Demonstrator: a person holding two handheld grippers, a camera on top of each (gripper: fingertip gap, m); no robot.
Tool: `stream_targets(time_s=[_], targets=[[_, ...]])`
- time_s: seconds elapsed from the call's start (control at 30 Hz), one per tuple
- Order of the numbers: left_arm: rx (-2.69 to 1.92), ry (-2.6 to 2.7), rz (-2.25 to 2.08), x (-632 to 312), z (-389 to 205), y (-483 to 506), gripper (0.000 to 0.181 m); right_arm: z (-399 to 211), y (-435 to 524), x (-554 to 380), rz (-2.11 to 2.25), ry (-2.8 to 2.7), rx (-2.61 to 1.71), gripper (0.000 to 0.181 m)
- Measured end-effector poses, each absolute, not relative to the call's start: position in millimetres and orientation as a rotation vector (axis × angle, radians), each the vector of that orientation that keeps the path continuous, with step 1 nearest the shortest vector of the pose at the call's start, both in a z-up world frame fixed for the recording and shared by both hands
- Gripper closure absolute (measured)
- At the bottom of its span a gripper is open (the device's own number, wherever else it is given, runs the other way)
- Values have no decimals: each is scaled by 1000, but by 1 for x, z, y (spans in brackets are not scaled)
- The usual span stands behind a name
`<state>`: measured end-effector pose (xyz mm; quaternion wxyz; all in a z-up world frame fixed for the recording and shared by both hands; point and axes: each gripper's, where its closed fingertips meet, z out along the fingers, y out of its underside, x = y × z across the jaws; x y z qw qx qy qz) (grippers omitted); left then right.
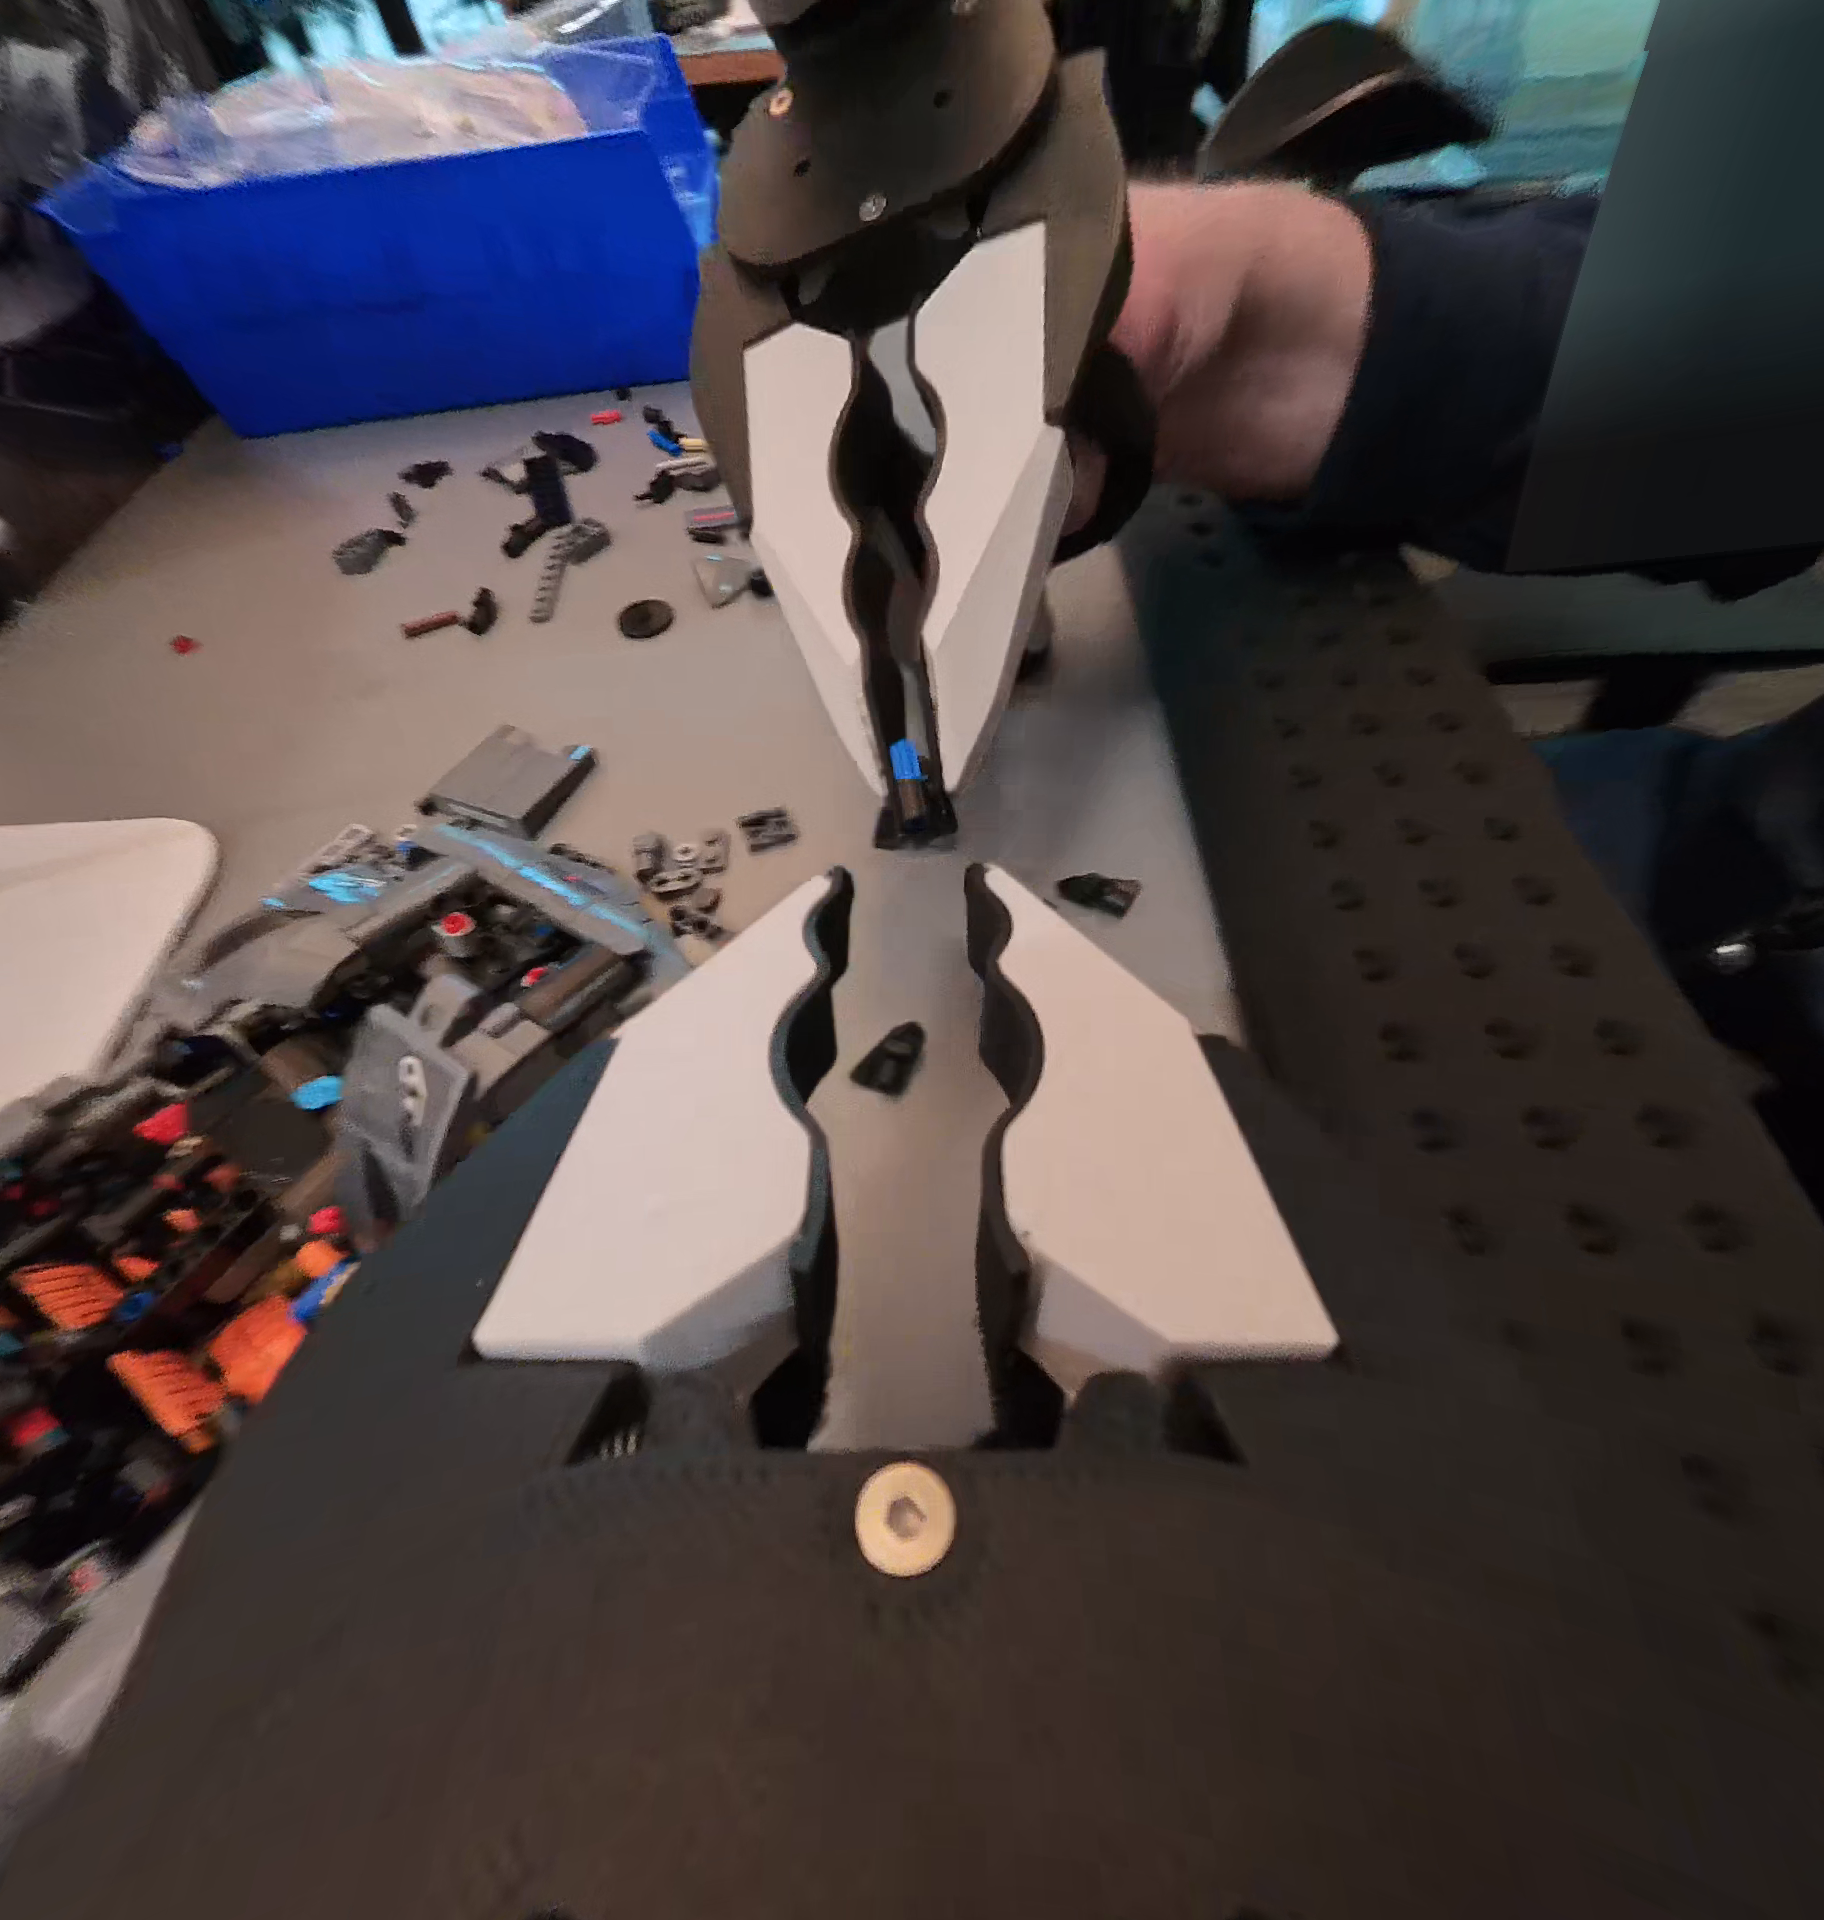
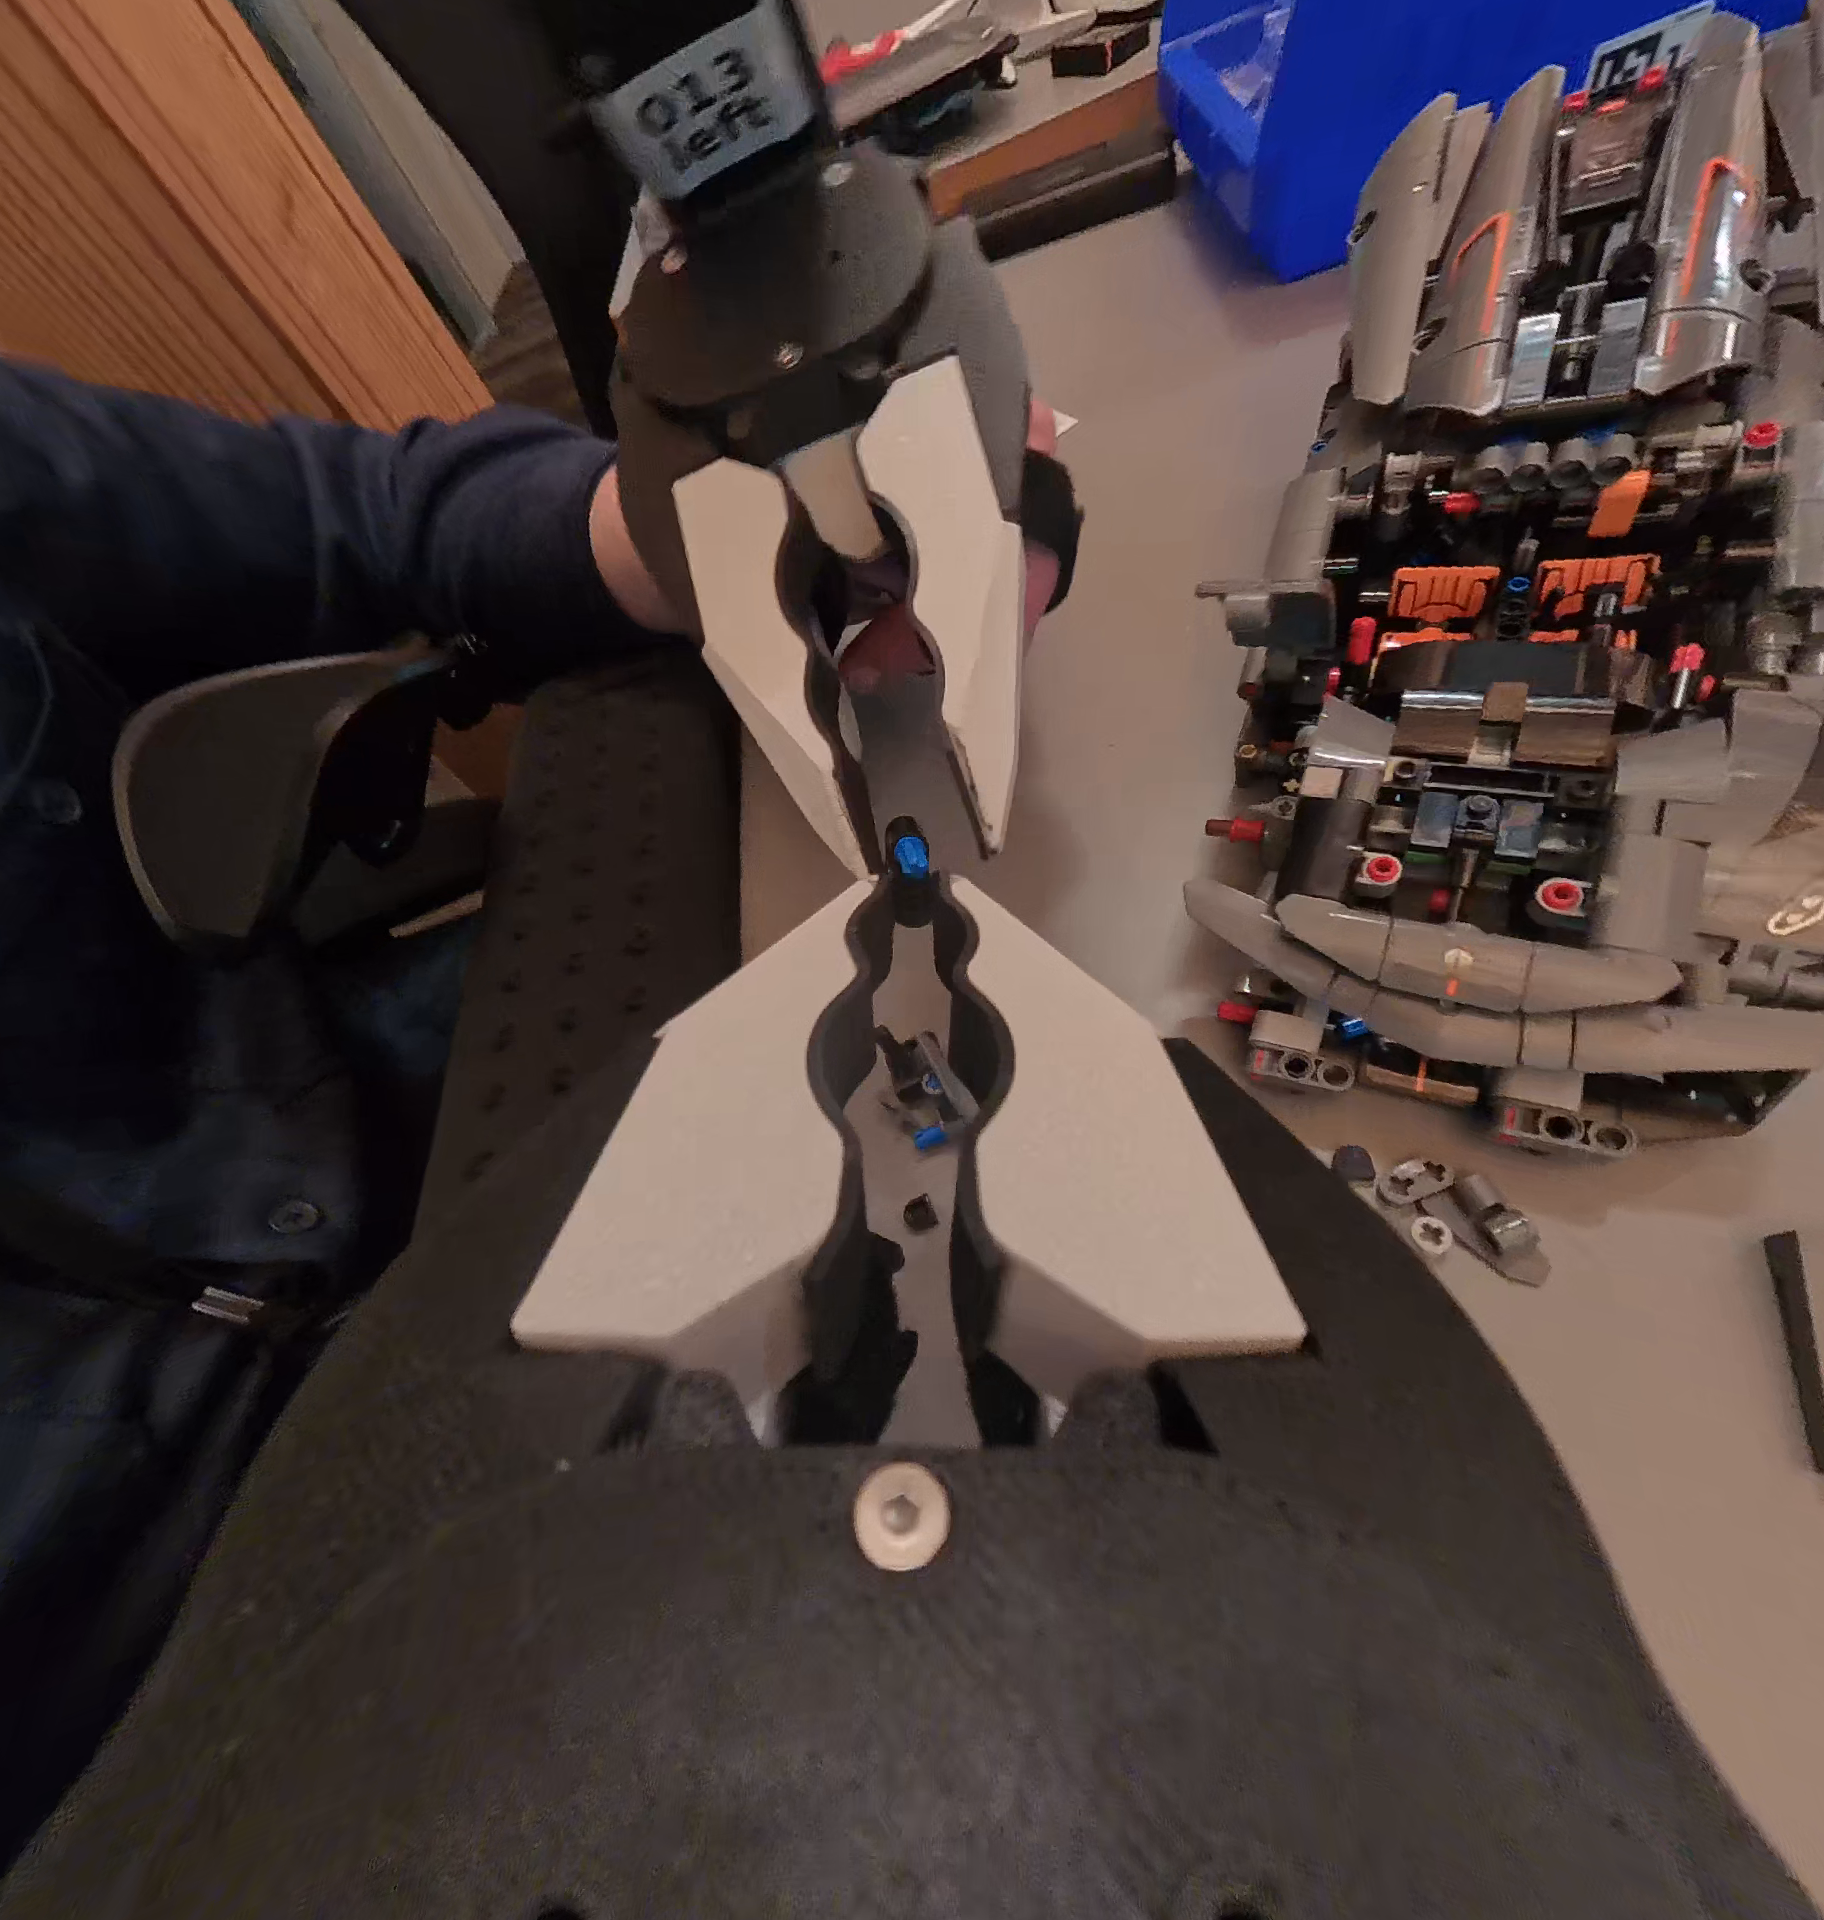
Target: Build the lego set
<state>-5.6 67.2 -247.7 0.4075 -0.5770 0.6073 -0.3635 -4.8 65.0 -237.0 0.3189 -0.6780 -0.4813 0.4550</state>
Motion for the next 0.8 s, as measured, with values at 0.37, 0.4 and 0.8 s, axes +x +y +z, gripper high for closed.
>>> stream_targets(time_s=[0.37,0.4,0.8], targets=[[-1167,1531,-214,-6,-233,82,157,-232,75,-6,1364,-1081,-1858,177],[-1154,1536,-195,-5,-232,81,157,-233,74,-8,1366,-1087,-1859,176],[-1165,1608,-108,-4,-245,79,168,-234,73,-11,1332,-1110,-1872,168]])
